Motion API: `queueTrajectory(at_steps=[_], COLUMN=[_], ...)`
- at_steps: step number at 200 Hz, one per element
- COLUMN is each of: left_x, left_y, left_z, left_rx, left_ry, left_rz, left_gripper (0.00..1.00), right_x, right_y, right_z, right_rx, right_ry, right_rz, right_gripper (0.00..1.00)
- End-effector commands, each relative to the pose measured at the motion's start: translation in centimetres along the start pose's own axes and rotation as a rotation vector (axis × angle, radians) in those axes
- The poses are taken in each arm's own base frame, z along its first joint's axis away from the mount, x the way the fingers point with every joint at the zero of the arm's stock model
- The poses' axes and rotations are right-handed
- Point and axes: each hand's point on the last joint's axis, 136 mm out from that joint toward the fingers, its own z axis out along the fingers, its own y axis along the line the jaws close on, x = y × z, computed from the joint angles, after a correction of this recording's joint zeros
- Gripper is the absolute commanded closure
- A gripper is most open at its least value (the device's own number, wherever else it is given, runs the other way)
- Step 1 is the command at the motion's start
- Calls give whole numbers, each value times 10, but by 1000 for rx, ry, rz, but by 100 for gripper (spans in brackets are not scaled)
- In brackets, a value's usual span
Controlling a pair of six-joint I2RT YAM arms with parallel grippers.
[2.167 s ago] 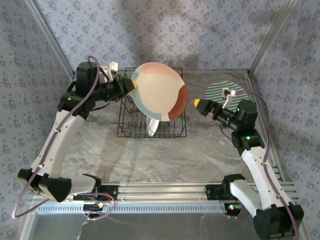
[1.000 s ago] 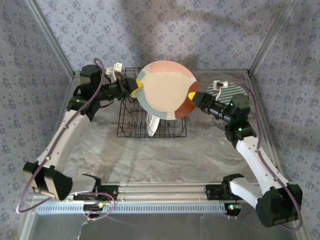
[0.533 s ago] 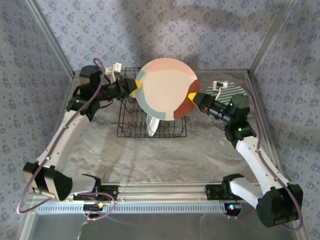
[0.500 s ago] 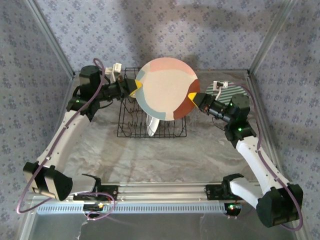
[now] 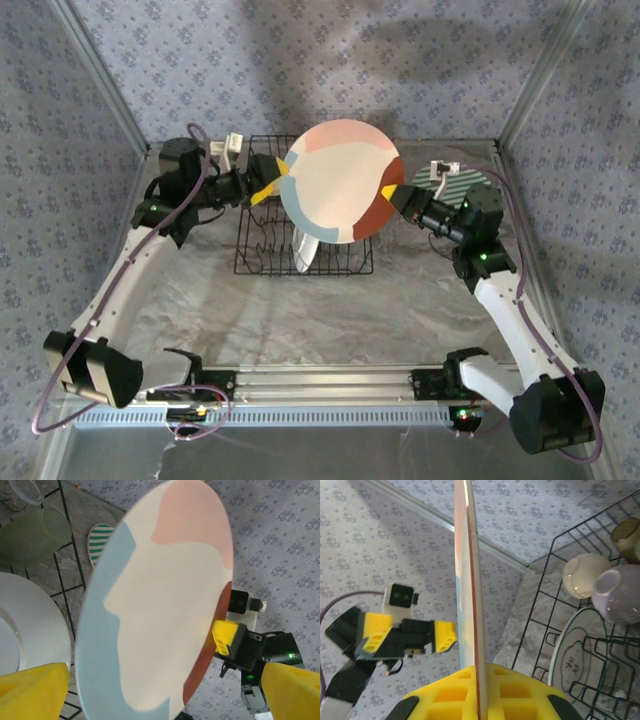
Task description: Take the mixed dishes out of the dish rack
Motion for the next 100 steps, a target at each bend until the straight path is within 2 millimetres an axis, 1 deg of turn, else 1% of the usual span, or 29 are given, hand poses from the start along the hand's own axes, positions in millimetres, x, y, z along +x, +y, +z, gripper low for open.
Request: queueTrajectory(at_steps=[1,28,46,68,100], left_x=[5,10,15,23,33], left_y=[-16,-21,-23,-26,-21], left_z=[-12,-16,-22,-31,-39], left_rx=[31,42,50,56,42], left_ry=[-18,-11,-16,-33,-47], left_rz=[79,107,139,208,262], left_gripper=[1,1,1,1,1], right_x=[-18,-29,-41,-59,-88], right_y=[13,3,-10,-33,-72], right_z=[-5,-11,-20,-37,-72], right_rx=[-18,17,64,147,272], right_ry=[-55,-103,-150,-232,-393], right_rz=[-55,-37,-21,18,60], right_gripper=[100,100,100,100,100])
